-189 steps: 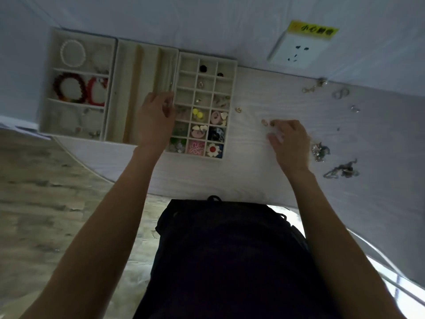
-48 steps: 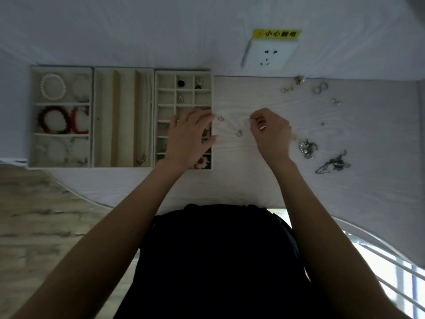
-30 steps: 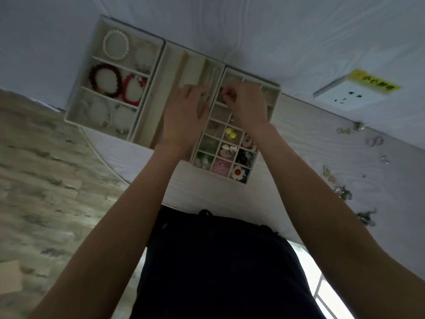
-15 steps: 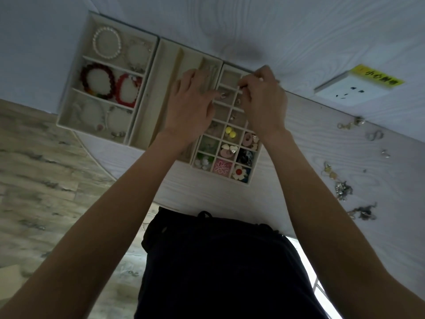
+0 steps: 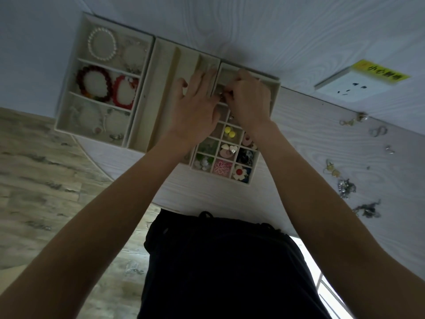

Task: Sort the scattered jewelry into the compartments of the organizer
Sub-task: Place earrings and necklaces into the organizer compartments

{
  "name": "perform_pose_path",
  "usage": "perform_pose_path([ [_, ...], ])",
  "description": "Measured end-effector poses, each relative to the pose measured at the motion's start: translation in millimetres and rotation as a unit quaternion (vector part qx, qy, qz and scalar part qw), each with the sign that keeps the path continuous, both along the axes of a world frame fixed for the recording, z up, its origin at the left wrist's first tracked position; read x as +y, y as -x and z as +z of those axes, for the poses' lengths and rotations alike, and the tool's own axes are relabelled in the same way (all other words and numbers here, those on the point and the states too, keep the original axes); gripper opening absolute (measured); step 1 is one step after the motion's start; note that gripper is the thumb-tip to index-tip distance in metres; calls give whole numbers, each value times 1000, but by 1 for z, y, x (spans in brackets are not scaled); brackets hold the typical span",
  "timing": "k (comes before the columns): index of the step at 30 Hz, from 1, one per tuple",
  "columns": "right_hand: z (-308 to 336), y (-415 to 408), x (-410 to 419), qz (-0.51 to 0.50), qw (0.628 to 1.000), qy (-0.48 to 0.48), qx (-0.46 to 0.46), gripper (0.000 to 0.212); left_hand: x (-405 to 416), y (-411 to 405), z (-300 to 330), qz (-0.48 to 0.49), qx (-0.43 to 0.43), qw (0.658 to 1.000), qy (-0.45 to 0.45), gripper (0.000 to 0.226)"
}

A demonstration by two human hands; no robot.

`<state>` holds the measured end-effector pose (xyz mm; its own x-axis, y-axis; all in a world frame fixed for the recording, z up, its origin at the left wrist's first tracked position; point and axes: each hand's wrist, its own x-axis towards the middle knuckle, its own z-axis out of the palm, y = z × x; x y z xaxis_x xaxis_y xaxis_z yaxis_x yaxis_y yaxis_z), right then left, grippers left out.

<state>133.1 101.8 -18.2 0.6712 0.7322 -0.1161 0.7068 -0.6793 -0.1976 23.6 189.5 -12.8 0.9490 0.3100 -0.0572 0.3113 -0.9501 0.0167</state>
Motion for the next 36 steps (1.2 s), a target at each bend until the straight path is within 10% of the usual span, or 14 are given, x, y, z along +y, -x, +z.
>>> perform_pose_path([
  [9, -1, -8, 4, 92, 995, -34, 17, 25, 7, -4, -5, -8, -57, 998, 21, 37],
  [16, 9, -17, -45, -115, 960, -237, 99, 19, 8, -1, -4, 18, -44, 998, 47, 30],
  [36, 0, -1, -16, 51, 994, -98, -8, 32, 8, -3, 10, -28, 34, 998, -40, 45],
])
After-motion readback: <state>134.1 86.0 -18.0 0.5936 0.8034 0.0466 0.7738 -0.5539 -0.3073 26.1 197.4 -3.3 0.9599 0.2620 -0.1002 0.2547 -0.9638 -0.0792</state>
